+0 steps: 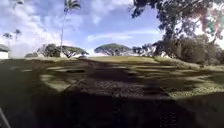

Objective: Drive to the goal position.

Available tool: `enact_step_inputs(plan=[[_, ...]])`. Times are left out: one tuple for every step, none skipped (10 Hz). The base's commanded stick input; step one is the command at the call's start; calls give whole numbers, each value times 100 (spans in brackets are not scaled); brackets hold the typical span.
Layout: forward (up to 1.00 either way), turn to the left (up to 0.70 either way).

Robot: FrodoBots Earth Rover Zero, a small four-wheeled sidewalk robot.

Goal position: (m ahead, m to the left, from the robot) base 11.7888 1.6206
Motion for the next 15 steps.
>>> enact_step_inputs(plan=[[70, 0], [70, 0], [70, 0], [70, 0], [70, 0], [70, 0], [70, 0], [70, 0], [70, 0], [70, 0], [70, 0], [70, 0], [70, 0], [70, 0], [70, 0]])
